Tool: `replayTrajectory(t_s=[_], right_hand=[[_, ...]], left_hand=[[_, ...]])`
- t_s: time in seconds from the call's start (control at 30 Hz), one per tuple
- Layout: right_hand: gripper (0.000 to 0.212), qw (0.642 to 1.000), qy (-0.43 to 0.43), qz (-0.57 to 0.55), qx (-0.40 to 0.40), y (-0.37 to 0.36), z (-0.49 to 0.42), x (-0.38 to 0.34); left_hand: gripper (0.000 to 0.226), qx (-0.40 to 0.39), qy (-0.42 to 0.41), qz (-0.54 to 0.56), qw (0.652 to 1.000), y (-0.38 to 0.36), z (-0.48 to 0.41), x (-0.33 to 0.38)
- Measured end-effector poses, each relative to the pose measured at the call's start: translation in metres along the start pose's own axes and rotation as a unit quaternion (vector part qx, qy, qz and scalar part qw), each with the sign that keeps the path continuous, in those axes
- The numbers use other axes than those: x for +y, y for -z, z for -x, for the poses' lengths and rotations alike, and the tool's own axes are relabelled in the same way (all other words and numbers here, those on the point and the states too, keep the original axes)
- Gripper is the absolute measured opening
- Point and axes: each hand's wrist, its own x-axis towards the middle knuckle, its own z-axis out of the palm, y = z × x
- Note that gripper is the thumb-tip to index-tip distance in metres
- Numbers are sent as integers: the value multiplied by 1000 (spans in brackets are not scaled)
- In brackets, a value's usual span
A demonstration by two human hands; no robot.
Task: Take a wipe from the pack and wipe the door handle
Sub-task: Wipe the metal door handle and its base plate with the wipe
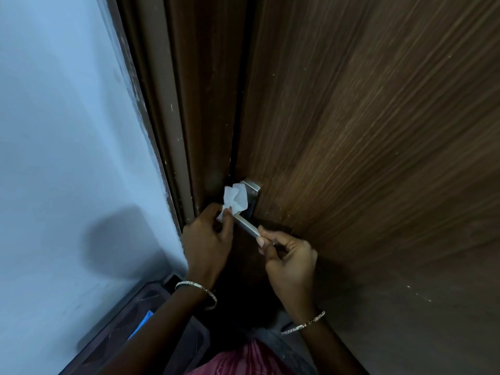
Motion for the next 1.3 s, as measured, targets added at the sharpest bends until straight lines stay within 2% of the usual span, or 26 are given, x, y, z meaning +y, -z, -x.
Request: replayTrajectory(t_s=[0.1, 0.23, 0.43, 0.77, 0.83, 0.9, 0.93, 0.97, 1.0, 1.03, 1.07, 1.1, 1.17, 1.3], right_hand=[[20, 1000, 2, 0, -10, 2, -3, 0], [21, 1000, -2, -9, -19, 4, -4, 0], [22, 1000, -3, -6, -14, 3, -2, -2], [24, 1000, -9, -14, -18, 1, -2, 1], [23, 1000, -9, -13, -18, 1, -2, 2], [23, 1000, -11, -13, -19, 1, -2, 3], [24, 1000, -13, -11, -20, 1, -2, 3], [24, 1000, -15, -8, -23, 1, -2, 3], [24, 1000, -16, -7, -24, 1, -1, 2], [25, 999, -18, -10, -25, 2, -1, 2], [27, 999, -21, -14, -25, 2, 0, 2], [28, 999, -22, -14, -26, 2, 0, 1], [28, 999, -20, -5, -31, 3, 0, -1], [33, 999, -19, -3, -33, 3, -1, -2]], left_hand=[[24, -24, -22, -4, 999, -7, -12, 12], [28, -35, 15, 7, 999, -12, -17, 16], [29, -4, 44, 24, 999, 4, -2, 0], [24, -36, 39, 39, 998, -11, -12, 14], [23, -31, 57, 53, 996, -8, -7, 11], [24, -16, 112, 79, 990, -6, 1, 12], [25, -7, 160, 108, 981, -6, 4, 13], [25, -4, 232, 171, 958, -6, 6, 13], [24, -11, 314, 264, 912, -5, 5, 14], [22, -24, 388, 358, 849, -4, 2, 16], [20, -39, 439, 428, 789, -2, -1, 17], [20, -61, 466, 459, 754, -1, -6, 17], [26, -113, 486, 467, 730, -1, -13, 20], [33, -174, 485, 427, 743, -7, -24, 28]])
